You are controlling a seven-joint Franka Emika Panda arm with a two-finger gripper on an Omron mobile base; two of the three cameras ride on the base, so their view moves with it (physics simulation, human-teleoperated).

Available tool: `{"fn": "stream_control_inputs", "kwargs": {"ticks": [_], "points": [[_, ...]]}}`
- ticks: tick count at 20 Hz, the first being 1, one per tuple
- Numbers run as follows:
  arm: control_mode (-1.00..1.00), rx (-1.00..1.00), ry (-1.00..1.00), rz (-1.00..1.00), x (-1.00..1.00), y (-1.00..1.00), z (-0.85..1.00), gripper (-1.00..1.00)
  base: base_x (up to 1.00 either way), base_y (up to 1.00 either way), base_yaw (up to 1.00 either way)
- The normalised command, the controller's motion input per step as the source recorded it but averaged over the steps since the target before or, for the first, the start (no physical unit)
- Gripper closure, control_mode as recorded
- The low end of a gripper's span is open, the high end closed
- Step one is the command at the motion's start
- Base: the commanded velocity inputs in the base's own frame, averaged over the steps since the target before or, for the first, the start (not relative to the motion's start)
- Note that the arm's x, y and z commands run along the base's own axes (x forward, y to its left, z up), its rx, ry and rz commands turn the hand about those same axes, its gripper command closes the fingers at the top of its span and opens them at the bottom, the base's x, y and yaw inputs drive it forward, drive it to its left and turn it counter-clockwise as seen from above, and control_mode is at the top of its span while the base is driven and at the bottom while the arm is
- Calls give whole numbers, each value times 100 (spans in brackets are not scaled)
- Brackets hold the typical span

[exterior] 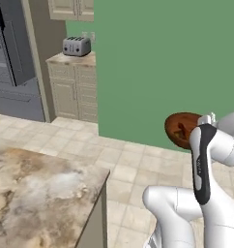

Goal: Pick the chicken drumstick and sweet potato from their plates and place them in the bowl. Then put the bowl in the fridge.

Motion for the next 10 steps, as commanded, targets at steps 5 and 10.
{"fn": "stream_control_inputs", "kwargs": {"ticks": [5, 10], "points": [[100, 0, 0, 0, 0, 0, 0, 100, 94, 0, 26], [100, 0, 0, 0, 0, 0, 0, 100, 94, 0, 25]]}}
